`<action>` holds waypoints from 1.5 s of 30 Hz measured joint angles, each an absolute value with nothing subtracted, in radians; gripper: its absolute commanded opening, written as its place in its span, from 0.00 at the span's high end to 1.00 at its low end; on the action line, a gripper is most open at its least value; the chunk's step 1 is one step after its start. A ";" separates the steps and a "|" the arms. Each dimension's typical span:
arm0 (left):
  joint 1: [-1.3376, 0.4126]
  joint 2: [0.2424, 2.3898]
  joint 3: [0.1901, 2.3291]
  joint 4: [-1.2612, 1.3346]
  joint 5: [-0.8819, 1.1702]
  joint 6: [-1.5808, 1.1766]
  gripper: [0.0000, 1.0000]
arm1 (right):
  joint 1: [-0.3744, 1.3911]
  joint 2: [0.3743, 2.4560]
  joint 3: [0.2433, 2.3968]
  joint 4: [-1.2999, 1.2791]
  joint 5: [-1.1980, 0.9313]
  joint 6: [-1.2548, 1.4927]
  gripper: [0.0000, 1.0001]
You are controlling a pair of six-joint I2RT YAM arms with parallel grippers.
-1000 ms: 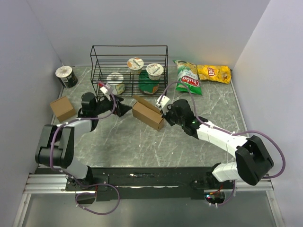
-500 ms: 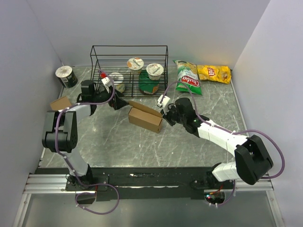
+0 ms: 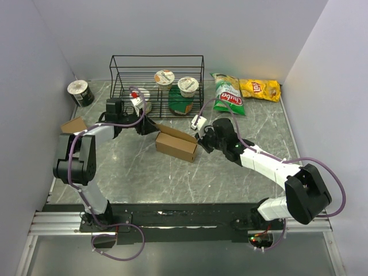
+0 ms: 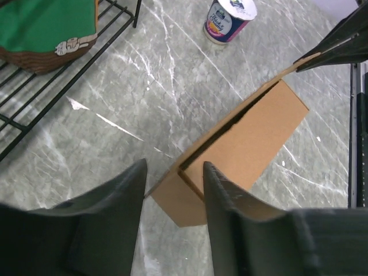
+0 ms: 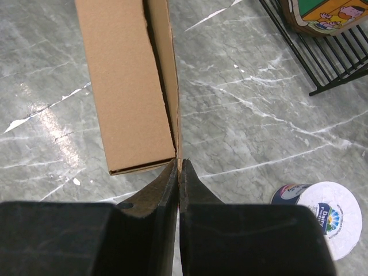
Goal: Fold the paper box
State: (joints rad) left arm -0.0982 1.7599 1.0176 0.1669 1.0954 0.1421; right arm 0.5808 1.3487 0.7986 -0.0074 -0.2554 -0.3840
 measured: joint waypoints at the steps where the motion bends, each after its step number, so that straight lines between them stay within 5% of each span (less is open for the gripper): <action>1: -0.100 1.760 1.018 0.165 1.089 0.142 0.61 | 0.580 1.349 0.799 -0.007 -0.255 -0.384 0.92; 10: -0.131 1.753 0.993 0.227 0.994 0.088 0.88 | 0.579 1.351 0.802 -0.009 -0.210 -0.370 0.98; 32: -0.345 1.560 0.776 0.431 0.418 -0.274 0.90 | 0.777 1.374 0.778 0.085 0.366 -0.332 0.93; 38: -0.437 1.465 0.680 0.462 0.305 -0.200 0.90 | 0.759 1.383 0.779 0.076 0.385 -0.271 0.66; 42: -0.487 1.404 0.627 0.469 0.280 -0.121 0.90 | 0.695 1.382 0.779 0.055 0.292 -0.199 0.35; 45: -0.500 1.362 0.592 0.472 0.279 -0.063 0.90 | 0.629 1.359 0.768 0.045 0.206 -0.156 0.21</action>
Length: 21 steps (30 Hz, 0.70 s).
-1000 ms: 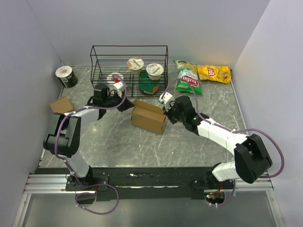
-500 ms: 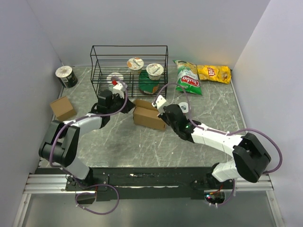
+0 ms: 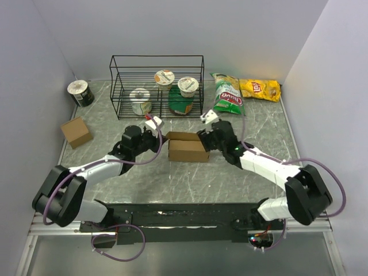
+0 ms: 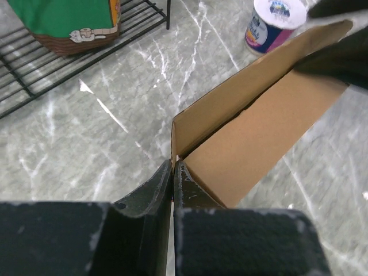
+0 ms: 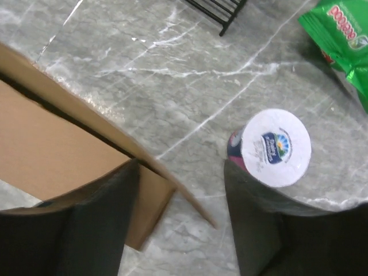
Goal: Fold the paper box
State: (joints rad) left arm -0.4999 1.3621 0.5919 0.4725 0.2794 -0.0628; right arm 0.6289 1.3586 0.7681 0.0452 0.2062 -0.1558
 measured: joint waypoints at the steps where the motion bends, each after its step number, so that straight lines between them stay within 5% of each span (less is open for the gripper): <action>1: -0.501 1.350 0.581 0.474 0.280 -0.042 0.90 | 0.604 1.340 0.758 0.041 0.168 -0.146 0.19; 7: -0.501 1.306 0.559 0.472 0.284 0.043 0.90 | 0.491 1.199 0.710 0.019 -0.046 -0.123 0.18; 21: -0.501 1.299 0.559 0.462 0.298 0.069 0.90 | 0.328 1.161 0.709 -0.056 -0.422 -0.140 0.36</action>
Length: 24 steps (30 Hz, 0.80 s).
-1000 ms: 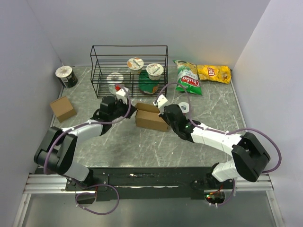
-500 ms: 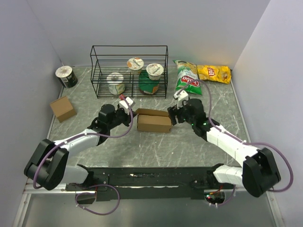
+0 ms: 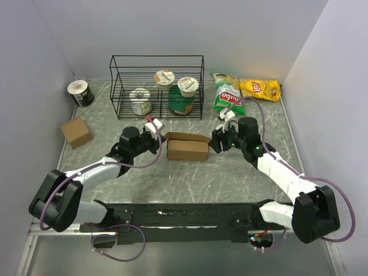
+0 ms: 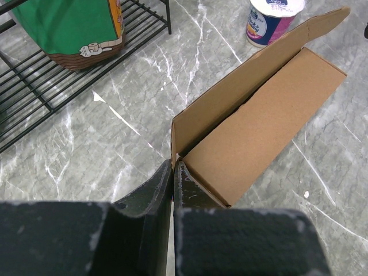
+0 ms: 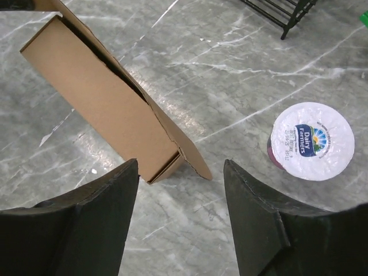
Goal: Fold the paper box
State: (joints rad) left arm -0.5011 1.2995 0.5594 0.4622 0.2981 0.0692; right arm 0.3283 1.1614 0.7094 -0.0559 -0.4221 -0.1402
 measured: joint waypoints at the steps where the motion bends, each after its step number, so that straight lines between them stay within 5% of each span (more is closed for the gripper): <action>1: -0.501 1.299 0.559 0.462 0.298 0.070 0.90 | 0.328 1.161 0.709 -0.057 -0.421 -0.142 0.37; 15: -0.501 1.299 0.559 0.459 0.298 0.073 0.91 | 0.328 1.222 0.709 -0.054 -0.375 -0.150 0.48; 24: -0.501 1.299 0.559 0.456 0.298 0.086 0.91 | 0.333 1.253 0.709 -0.029 -0.375 -0.151 0.76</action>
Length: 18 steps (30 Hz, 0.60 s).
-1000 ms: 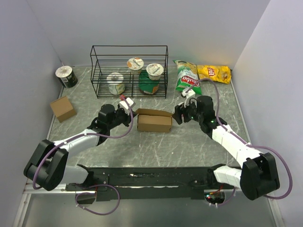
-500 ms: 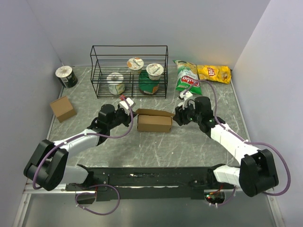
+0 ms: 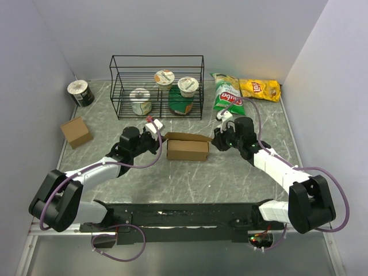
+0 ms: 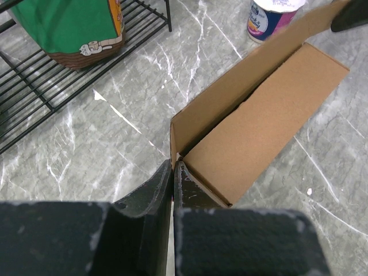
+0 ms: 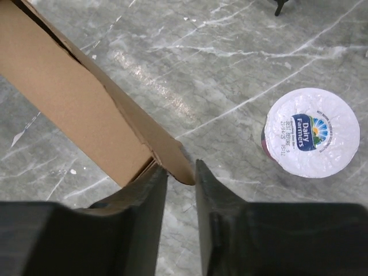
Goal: Fold the paper box
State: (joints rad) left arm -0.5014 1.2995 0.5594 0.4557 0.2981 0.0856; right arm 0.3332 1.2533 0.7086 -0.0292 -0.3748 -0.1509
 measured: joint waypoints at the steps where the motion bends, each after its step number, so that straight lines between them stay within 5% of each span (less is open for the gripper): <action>1: -0.501 1.299 0.559 0.454 0.298 0.086 0.91 | 0.334 1.253 0.709 -0.026 -0.375 -0.154 0.77; 8: -0.509 1.299 0.561 0.443 0.290 0.086 0.91 | 0.361 1.253 0.709 -0.017 -0.370 -0.156 0.99; 18: -0.517 1.299 0.561 0.438 0.206 0.086 0.92 | 0.474 1.271 0.738 -0.036 -0.203 -0.112 1.00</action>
State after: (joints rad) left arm -0.5167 1.2995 0.5606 0.4381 0.2062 0.0860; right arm 0.4736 1.2713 0.7383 -0.0360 -0.2031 -0.1116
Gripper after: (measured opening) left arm 0.082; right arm 0.011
